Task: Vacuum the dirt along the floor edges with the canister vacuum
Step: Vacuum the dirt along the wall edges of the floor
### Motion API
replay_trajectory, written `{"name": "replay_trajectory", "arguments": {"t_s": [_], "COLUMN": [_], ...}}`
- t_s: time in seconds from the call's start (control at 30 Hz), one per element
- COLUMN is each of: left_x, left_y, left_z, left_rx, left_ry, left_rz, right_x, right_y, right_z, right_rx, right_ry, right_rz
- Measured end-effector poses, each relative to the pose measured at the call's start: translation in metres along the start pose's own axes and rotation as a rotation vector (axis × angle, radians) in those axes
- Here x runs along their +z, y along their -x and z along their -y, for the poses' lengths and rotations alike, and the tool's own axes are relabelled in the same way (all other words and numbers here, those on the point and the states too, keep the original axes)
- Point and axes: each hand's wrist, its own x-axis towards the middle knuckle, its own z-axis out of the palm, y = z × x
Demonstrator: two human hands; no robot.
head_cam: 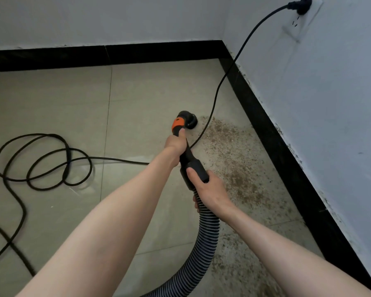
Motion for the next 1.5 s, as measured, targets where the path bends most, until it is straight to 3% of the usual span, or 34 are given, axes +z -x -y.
{"name": "replay_trajectory", "arguments": {"t_s": [0.33, 0.8, 1.3, 1.5], "left_x": [-0.061, 0.009, -0.072, -0.045], "left_y": [0.032, 0.049, 0.054, 0.068], "left_z": [0.048, 0.039, 0.057, 0.078], "left_rx": [-0.088, -0.063, -0.181, -0.197], "left_ry": [0.244, 0.053, 0.269, 0.19], "left_rz": [-0.22, 0.035, -0.219, -0.154], "right_x": [0.021, -0.016, 0.015, -0.004], "right_y": [0.021, 0.045, 0.044, 0.066], "right_z": [-0.007, -0.039, -0.016, -0.037], "right_rx": [-0.047, 0.023, -0.019, 0.004], "right_ry": [0.126, 0.033, 0.1, 0.145], "right_rz": [0.261, 0.006, 0.339, 0.229]}}
